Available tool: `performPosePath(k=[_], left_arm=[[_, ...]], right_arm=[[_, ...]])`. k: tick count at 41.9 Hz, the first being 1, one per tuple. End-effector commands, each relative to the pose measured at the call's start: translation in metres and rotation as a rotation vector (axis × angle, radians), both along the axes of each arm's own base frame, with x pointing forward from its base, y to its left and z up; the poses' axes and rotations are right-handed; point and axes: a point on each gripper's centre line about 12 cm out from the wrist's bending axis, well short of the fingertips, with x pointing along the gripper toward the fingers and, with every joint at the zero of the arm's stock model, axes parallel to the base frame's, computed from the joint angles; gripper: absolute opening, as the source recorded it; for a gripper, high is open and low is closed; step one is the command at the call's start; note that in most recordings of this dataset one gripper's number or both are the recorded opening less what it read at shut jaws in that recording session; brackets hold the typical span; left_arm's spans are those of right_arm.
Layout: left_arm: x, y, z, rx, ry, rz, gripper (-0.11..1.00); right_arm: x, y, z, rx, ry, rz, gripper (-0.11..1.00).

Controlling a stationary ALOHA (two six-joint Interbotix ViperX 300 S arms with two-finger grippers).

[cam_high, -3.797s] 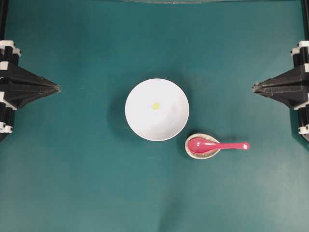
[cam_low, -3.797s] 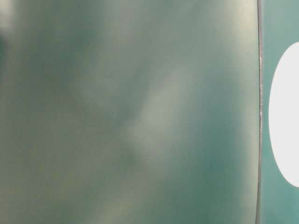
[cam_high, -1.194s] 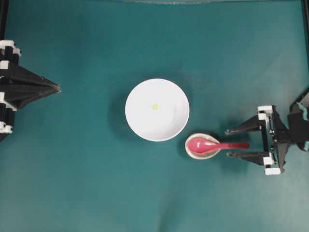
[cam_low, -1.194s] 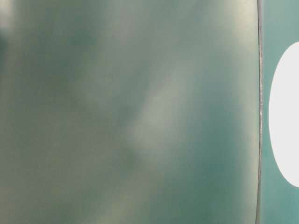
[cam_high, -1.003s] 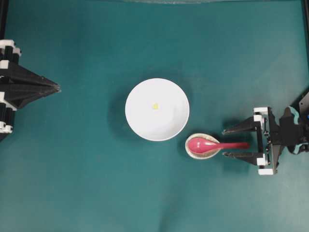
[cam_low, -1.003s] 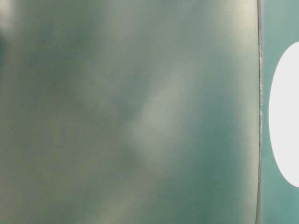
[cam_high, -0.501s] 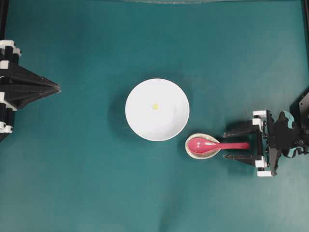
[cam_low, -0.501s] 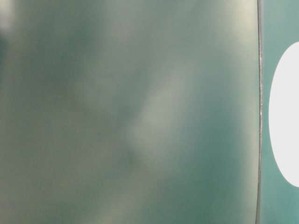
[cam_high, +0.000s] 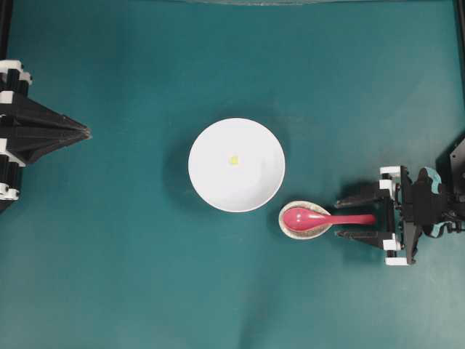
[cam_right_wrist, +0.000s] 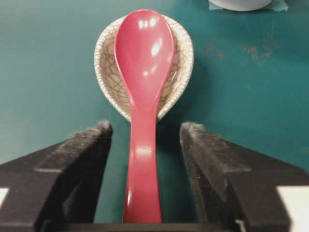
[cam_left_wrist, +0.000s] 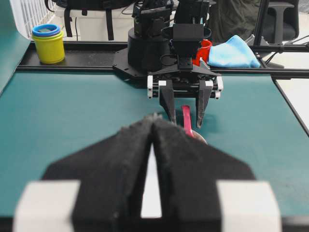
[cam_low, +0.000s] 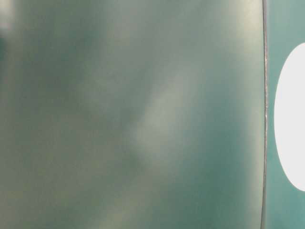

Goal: Scoop the yellow hexagonal prism block from the bowl with a spoon using the right arm.
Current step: 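Close the right gripper on the red spoon handle near the rest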

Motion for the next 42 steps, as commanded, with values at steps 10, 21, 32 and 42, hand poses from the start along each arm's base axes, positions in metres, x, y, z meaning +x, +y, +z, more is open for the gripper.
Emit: performPosePath(k=[10,21,32,42], left_arm=[[0.0027,-0.0001,0.0104,0.0,-0.025,0.0,0.06],[0.0027,-0.0001,0.0102,0.0,-0.023,0.0,0.06],[0.0038,-0.0001,0.0091,0.0,-0.018,0.0,0.06],[0.0038,-0.0004,0.0091,0.0,-0.018,-0.002,0.06]], right_arm=[[0.0012,0.0016,0.0031,0.008,-0.016,0.002,0.54],[0.0017,0.002,0.0036,0.011,-0.019,0.001,0.48],[0.0022,0.0023,0.0037,0.012,-0.02,0.001,0.37],[0.0038,0.0034,0.0042,0.017,-0.025,0.001,0.32]])
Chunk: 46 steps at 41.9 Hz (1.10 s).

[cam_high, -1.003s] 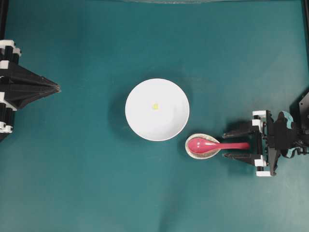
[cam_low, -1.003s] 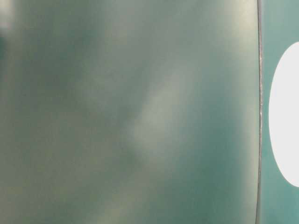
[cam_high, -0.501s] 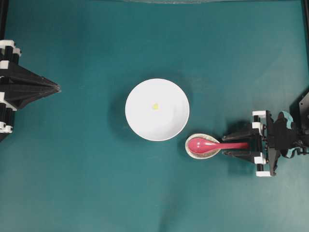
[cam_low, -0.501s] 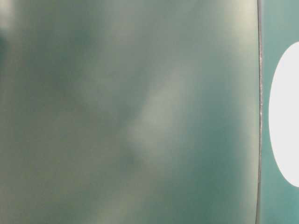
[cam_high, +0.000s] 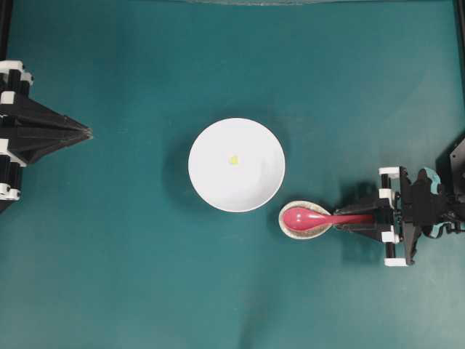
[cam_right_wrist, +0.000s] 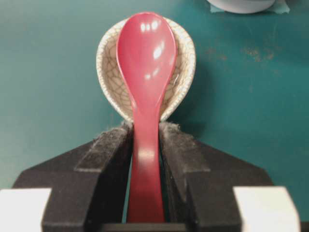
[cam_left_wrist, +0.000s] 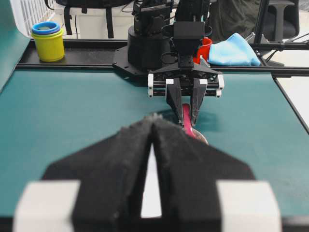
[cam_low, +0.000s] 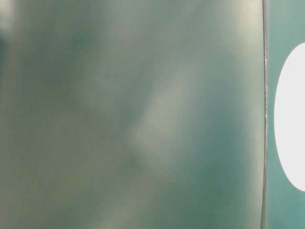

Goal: Scoop the yellow hexagonal prism block from the bowl with a spoon using the right arm.
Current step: 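Close the right gripper on the red spoon handle near the rest, then lift the red spoon and swing it over the white bowl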

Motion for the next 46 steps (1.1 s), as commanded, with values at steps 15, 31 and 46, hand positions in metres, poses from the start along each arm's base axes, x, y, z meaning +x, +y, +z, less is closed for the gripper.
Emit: performPosePath(k=[15,31,46], left_arm=[[0.003,0.0,0.01,0.0,-0.025,0.001,0.06],[0.003,0.0,0.009,0.0,-0.018,0.001,0.06],[0.002,0.0,0.011,0.0,-0.023,0.001,0.06]], right_arm=[[0.003,0.003,0.014,0.05,-0.054,-0.003,0.25],[0.002,0.003,0.037,0.102,-0.105,0.002,0.25],[0.007,-0.004,0.059,0.124,-0.114,-0.021,0.25]])
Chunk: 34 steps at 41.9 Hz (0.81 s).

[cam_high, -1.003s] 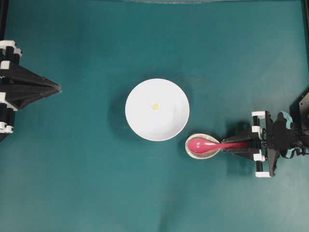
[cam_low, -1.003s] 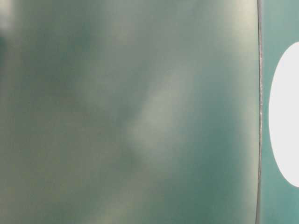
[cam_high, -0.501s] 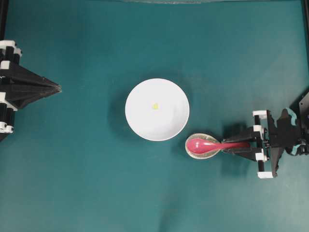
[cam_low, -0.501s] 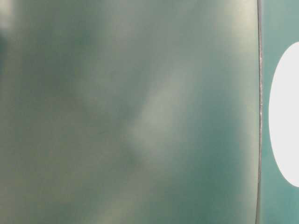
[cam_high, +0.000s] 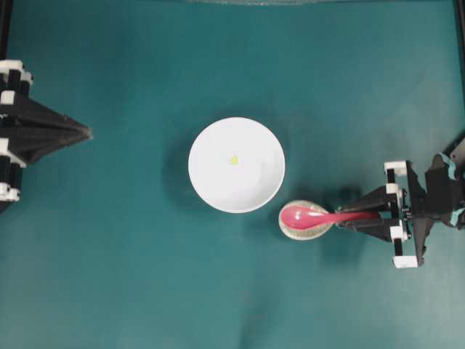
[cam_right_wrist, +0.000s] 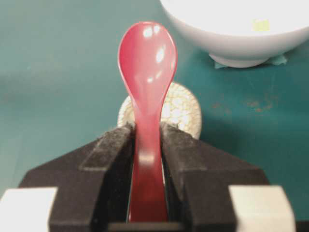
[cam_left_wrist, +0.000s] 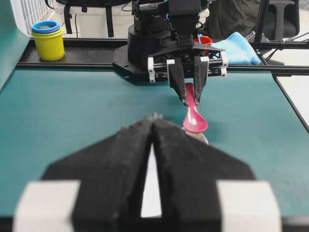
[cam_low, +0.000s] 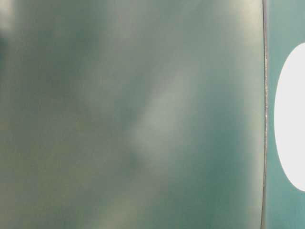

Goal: Scoop the yellow hexagonal prism block from the bowl with a spoon using the right arm.
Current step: 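Lift the red spoon and swing it over the white bowl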

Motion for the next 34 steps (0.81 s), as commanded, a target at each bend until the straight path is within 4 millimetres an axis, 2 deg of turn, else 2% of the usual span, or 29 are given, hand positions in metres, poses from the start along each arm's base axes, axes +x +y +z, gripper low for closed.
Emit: performPosePath(k=[1,16,34], left_arm=[[0.003,0.0,0.01,0.0,-0.02,0.001,0.06],[0.002,0.0,0.011,0.001,-0.025,0.001,0.06],[0.002,0.0,0.011,0.003,-0.018,0.001,0.06]], right_arm=[[0.004,-0.001,0.013,0.024,-0.029,-0.01,0.25],[0.014,-0.016,0.044,0.037,0.008,-0.03,0.25],[0.035,-0.041,0.086,0.03,0.147,-0.011,0.25]])
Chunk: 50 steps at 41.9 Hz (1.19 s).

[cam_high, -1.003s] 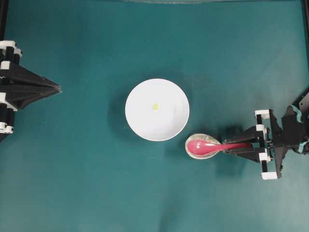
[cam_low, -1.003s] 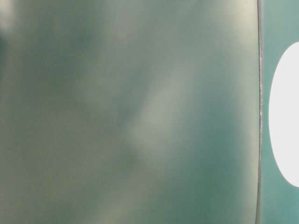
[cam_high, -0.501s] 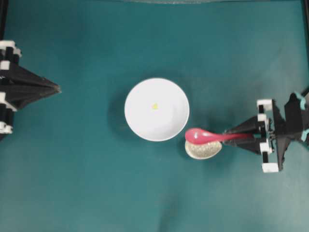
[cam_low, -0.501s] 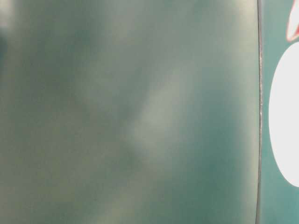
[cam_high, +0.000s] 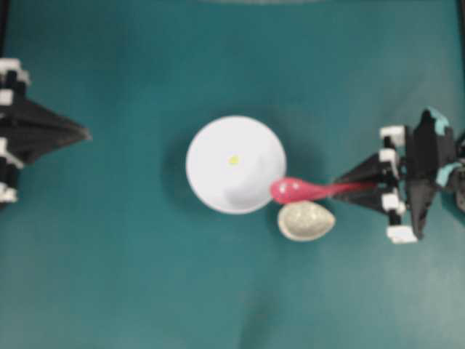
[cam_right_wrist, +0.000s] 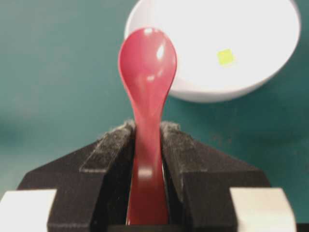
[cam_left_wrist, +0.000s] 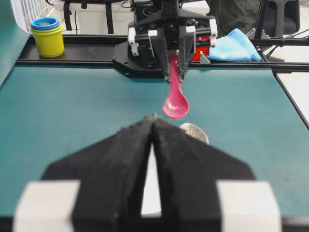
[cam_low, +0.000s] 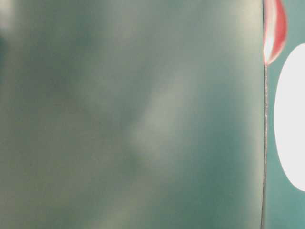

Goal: Scoop the yellow hexagonal prism block from the bowl with a spoon using the right arm.
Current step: 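Lift the red spoon and swing it over the white bowl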

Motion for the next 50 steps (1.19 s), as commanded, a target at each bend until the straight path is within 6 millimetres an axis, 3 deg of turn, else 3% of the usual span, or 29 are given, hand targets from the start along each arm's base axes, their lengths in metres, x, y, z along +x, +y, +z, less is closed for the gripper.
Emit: performPosePath(k=[1,29,50], left_arm=[[0.002,0.0,0.011,0.008,-0.025,0.0,0.06],[0.002,0.0,0.008,0.026,-0.002,0.0,0.06],[0.002,0.001,0.006,0.028,0.023,0.006,0.06]], right_arm=[[0.009,-0.006,0.017,0.01,0.002,0.001,0.25],[0.035,-0.044,0.06,0.047,0.231,0.048,0.25],[0.071,-0.055,0.063,0.008,0.393,0.114,0.25]])
